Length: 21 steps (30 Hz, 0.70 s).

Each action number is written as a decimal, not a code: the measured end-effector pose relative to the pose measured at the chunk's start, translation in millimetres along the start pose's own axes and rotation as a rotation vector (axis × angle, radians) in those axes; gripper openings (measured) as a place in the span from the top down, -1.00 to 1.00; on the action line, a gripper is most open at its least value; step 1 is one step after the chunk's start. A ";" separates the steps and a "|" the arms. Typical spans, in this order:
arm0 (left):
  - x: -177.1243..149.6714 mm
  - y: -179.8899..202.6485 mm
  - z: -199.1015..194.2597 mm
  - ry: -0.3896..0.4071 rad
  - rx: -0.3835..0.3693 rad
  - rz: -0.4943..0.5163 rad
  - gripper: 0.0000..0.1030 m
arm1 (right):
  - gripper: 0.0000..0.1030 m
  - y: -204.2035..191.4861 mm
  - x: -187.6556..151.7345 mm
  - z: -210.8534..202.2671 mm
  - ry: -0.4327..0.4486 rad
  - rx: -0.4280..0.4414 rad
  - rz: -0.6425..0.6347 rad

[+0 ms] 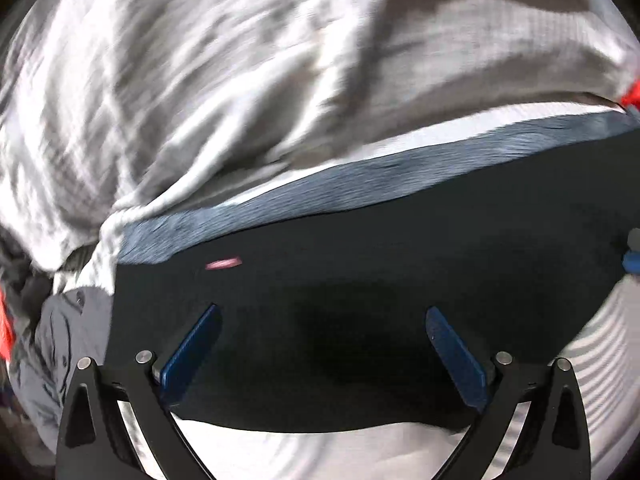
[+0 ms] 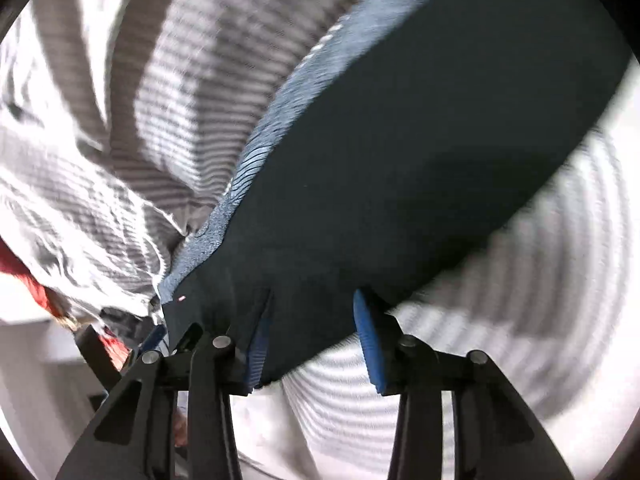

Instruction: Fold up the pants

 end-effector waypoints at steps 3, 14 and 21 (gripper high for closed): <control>5.8 36.5 -6.4 -0.018 -0.055 0.011 -1.00 | 0.12 15.2 2.5 -29.7 0.037 -0.043 -0.005; 30.3 173.5 -12.8 -0.023 -0.124 0.044 -1.00 | 0.13 109.6 91.5 -137.9 0.205 -0.364 0.008; 36.6 210.8 -7.5 -0.051 -0.087 -0.031 -1.00 | 0.13 117.7 183.1 -150.5 0.304 -0.420 -0.124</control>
Point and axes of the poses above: each gripper's, at about its wrist camera, not at the fingertips, and z roughly the way its jaws point, y to its right, x to its top, the point moved 3 cm from there along z, roughly the way its jaws point, and after that the axes turned 12 degrees about -z, right-handed, at the moved point
